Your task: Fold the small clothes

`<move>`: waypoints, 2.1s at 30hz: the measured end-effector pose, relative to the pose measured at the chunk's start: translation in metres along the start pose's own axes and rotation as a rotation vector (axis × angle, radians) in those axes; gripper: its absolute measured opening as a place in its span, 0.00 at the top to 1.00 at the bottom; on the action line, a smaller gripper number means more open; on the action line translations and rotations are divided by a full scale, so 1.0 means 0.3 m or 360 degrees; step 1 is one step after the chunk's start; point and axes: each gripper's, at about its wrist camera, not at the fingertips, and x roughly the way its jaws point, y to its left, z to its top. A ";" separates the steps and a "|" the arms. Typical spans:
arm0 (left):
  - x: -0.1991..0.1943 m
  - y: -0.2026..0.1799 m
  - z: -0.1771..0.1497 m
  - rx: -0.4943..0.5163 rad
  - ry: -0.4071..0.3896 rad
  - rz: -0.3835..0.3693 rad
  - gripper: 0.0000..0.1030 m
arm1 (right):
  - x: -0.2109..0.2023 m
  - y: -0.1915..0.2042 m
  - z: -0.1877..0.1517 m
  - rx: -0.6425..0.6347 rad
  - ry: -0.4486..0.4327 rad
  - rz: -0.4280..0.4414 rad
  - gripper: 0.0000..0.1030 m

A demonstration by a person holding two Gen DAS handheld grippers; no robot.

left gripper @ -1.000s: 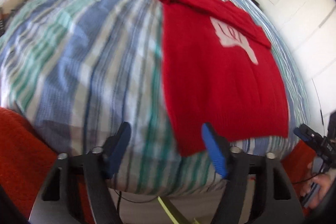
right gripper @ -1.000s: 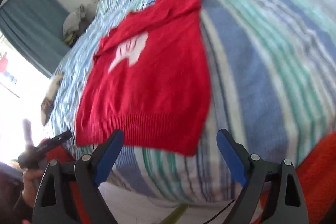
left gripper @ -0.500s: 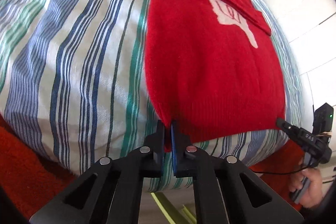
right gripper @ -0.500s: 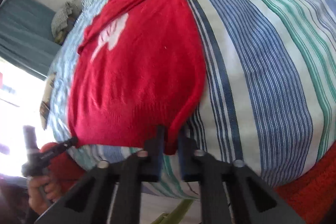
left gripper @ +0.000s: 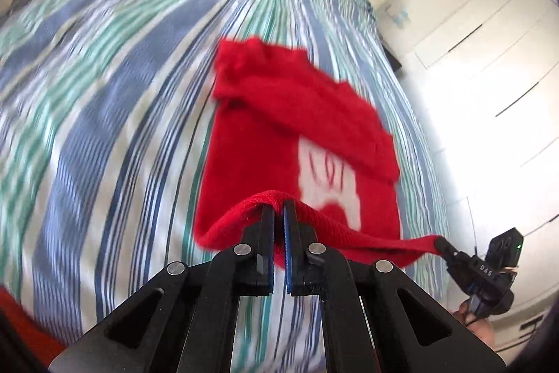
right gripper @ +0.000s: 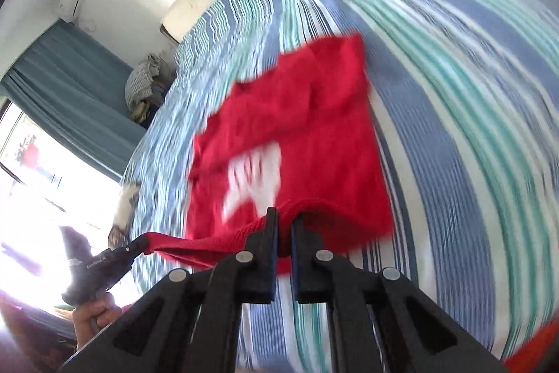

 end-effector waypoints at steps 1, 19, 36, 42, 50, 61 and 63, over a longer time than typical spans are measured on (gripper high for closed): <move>0.016 -0.011 0.052 0.0020 -0.0027 0.0009 0.98 | 0.020 0.003 0.053 -0.0015 -0.0016 -0.0006 0.94; 0.656 -0.026 0.723 0.0115 -0.0098 0.0461 0.94 | 0.704 -0.187 0.798 0.0258 0.0013 -0.0025 0.81; 0.548 0.034 0.277 0.0551 0.0130 0.0579 0.25 | 0.570 -0.077 0.390 -0.0703 0.0414 -0.0321 0.34; 0.257 0.124 0.176 0.0161 0.0005 0.0519 0.21 | 0.267 -0.243 0.302 -0.0368 0.0153 -0.0429 0.30; 0.195 0.003 -0.098 0.0491 -0.0030 0.0644 0.14 | 0.146 -0.246 0.013 -0.0255 0.0016 -0.0518 0.25; 0.178 0.079 -0.046 0.0438 -0.0190 0.0750 0.11 | 0.200 -0.228 -0.155 -0.0509 -0.0005 -0.0703 0.00; 0.179 0.138 0.041 0.0349 -0.0265 0.0826 0.06 | 0.208 -0.241 -0.161 -0.0520 -0.0004 -0.0709 0.00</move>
